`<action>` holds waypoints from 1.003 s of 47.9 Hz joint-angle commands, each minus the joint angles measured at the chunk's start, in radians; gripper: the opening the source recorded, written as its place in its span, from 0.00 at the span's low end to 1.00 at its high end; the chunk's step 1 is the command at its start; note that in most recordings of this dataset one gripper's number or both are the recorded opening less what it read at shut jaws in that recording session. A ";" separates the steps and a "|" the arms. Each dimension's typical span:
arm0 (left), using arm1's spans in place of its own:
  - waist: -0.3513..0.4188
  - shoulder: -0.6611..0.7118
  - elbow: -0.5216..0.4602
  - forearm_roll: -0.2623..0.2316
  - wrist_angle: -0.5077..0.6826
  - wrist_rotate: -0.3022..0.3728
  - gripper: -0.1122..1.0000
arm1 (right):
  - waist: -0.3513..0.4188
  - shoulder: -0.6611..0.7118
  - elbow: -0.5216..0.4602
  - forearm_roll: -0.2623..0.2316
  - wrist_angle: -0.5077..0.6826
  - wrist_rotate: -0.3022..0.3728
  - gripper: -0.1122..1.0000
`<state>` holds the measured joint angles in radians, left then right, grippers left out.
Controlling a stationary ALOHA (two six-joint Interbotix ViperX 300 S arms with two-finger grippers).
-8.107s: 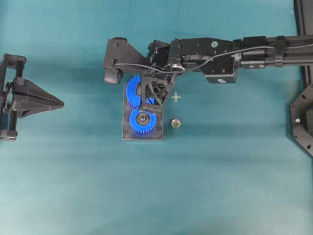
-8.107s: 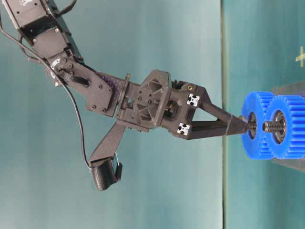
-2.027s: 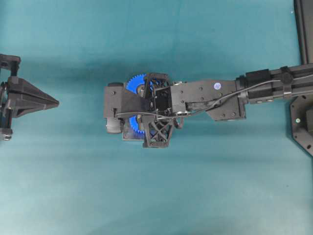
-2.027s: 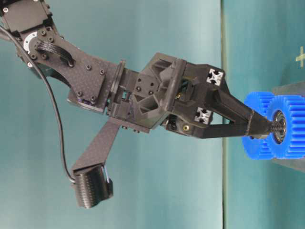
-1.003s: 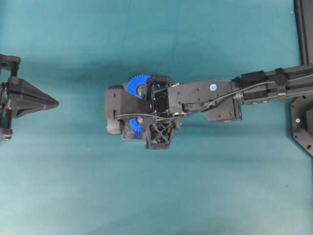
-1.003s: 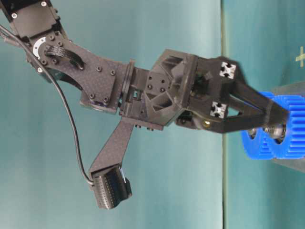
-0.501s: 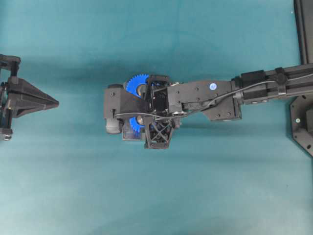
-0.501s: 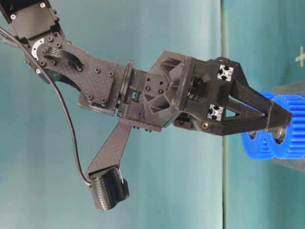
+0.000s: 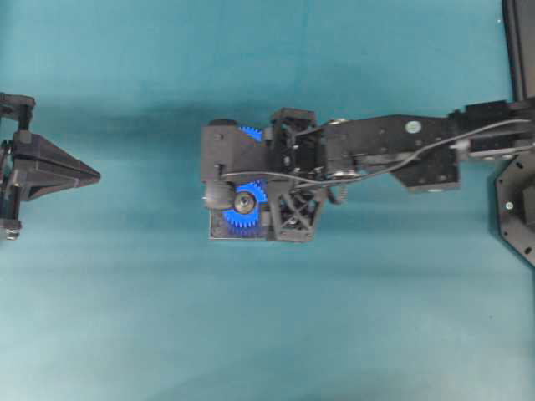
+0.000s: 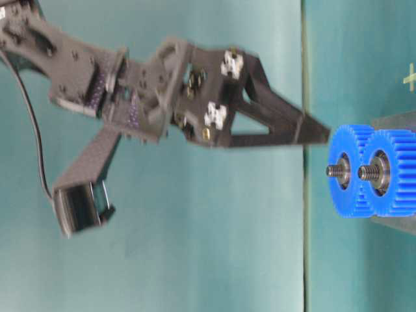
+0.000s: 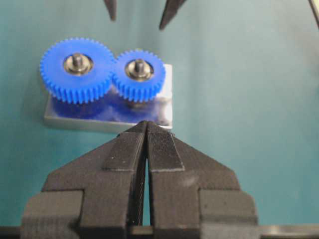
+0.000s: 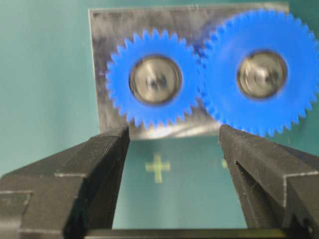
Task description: Insert the washer onto the shaft.
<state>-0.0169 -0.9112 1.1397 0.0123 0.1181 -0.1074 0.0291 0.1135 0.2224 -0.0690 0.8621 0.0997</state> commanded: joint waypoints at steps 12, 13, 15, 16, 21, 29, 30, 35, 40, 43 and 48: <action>0.000 0.006 -0.003 0.003 -0.005 0.005 0.10 | -0.020 -0.112 0.051 -0.003 -0.037 0.012 0.80; 0.000 0.006 -0.003 0.002 -0.005 0.006 0.10 | -0.023 -0.115 0.055 -0.003 -0.043 0.012 0.80; 0.002 0.006 -0.003 0.002 -0.005 0.006 0.10 | -0.025 -0.121 0.064 -0.003 -0.054 0.012 0.80; 0.002 0.005 -0.003 0.003 -0.005 0.006 0.10 | -0.025 -0.126 0.067 -0.003 -0.058 0.012 0.80; 0.000 0.005 0.000 0.002 -0.005 0.006 0.10 | -0.028 -0.138 0.092 -0.003 -0.086 0.012 0.80; 0.002 0.003 0.006 0.003 -0.005 0.006 0.10 | -0.029 -0.143 0.107 -0.003 -0.104 0.012 0.80; 0.002 0.003 0.005 0.003 -0.005 0.006 0.10 | -0.029 -0.143 0.107 -0.003 -0.103 0.012 0.80; 0.002 0.003 0.008 0.003 -0.005 0.005 0.10 | -0.032 -0.143 0.109 -0.005 -0.104 0.011 0.80; 0.000 0.003 0.009 0.003 -0.005 0.005 0.10 | -0.037 -0.143 0.118 -0.005 -0.117 0.012 0.80; 0.002 0.003 0.009 0.002 -0.005 0.005 0.10 | -0.037 -0.143 0.120 -0.003 -0.121 0.012 0.80; 0.002 0.003 0.009 0.003 -0.005 0.005 0.10 | -0.038 -0.143 0.120 -0.003 -0.127 0.012 0.80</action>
<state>-0.0169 -0.9112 1.1597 0.0123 0.1181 -0.1028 -0.0061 0.0031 0.3528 -0.0706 0.7455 0.0997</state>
